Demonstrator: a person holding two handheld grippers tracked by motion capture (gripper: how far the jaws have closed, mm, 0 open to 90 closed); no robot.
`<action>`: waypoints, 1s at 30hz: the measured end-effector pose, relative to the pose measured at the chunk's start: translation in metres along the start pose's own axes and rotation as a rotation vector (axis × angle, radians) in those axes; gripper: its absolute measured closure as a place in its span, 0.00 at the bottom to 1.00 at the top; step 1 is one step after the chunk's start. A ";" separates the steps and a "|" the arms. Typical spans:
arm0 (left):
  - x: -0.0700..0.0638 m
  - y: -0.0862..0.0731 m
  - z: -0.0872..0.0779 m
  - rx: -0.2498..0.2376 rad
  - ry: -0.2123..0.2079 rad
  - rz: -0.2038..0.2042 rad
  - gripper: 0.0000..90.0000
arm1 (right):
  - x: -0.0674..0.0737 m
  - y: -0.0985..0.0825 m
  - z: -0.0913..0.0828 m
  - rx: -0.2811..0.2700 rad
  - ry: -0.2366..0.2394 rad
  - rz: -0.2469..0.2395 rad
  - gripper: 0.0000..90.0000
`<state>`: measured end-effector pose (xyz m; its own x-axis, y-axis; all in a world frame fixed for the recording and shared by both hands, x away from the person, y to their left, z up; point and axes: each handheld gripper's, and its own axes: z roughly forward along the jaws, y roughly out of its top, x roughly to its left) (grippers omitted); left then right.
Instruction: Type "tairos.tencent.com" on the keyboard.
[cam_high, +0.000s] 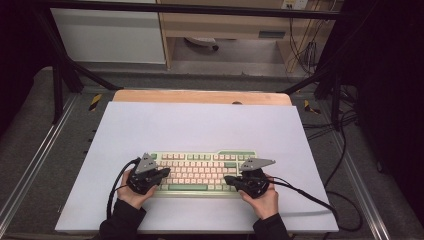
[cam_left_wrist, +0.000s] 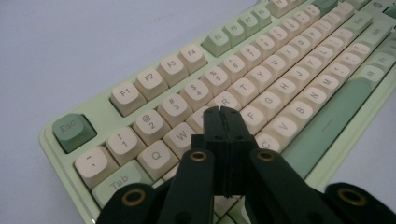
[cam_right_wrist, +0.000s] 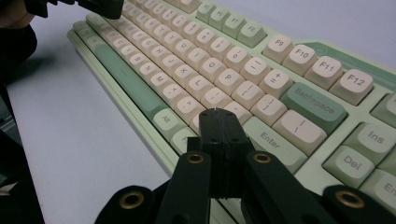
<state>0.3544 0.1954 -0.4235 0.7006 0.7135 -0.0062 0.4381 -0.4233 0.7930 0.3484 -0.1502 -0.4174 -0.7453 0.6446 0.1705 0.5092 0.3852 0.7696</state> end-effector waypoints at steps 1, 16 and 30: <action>0.000 -0.001 -0.002 -0.002 0.000 -0.002 1.00 | 0.001 0.001 0.000 0.003 0.001 -0.001 1.00; 0.003 -0.007 -0.012 -0.009 -0.003 -0.018 1.00 | 0.021 0.016 0.019 0.008 0.043 -0.028 1.00; 0.004 -0.008 -0.013 -0.013 -0.004 -0.021 1.00 | 0.041 0.033 0.048 0.020 0.059 -0.048 1.00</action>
<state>0.3463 0.2089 -0.4213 0.6937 0.7198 -0.0256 0.4455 -0.4008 0.8005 0.3558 -0.0791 -0.4147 -0.7929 0.5852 0.1699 0.4800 0.4281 0.7657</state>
